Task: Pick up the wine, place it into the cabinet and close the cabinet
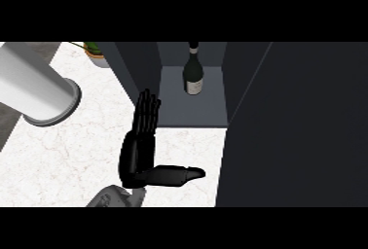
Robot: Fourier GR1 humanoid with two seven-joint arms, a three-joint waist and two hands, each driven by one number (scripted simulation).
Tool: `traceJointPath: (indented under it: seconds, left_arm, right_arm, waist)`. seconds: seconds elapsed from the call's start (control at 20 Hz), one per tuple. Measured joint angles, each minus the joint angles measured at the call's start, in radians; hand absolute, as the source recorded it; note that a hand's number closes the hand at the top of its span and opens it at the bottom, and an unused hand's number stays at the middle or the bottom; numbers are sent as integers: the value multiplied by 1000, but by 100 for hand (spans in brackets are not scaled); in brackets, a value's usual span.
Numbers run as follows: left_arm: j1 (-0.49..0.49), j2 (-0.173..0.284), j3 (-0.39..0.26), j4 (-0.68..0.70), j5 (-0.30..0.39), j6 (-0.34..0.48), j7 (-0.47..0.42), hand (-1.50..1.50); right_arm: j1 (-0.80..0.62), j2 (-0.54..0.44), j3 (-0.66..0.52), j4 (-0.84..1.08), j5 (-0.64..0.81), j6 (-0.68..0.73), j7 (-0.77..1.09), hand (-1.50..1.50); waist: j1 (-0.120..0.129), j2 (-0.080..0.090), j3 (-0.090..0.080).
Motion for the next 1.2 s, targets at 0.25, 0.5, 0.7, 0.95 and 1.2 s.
traceJointPath:
  seconds: [0.25, 0.5, 0.7, 0.95, 1.2]
  left_arm:
    - [109, 54, -22, -112, -24, 7, -8, -150]
    - [230, 142, -9, -223, -17, -23, -20, -150]
    - [313, 210, 15, -292, -6, -56, -31, -150]
    - [406, 288, 68, -376, 24, -102, -45, -150]
    - [490, 369, 164, -437, 92, -176, -59, -150]
  right_arm:
    - [14, -81, 53, 4, -1, 95, 3, 150]
    - [5, -108, 168, 6, -5, 148, 46, 150]
    - [-18, -111, 222, 6, -3, 156, 84, 150]
    - [-79, -83, 279, 14, 12, 131, 148, 150]
    - [-147, -25, 314, 30, 29, 88, 239, 150]
  waist:
    - [-1, 1, 0]
    - [6, 1, 0]
    - [7, 1, -2]
    - [9, -2, -3]
    - [19, -2, -5]
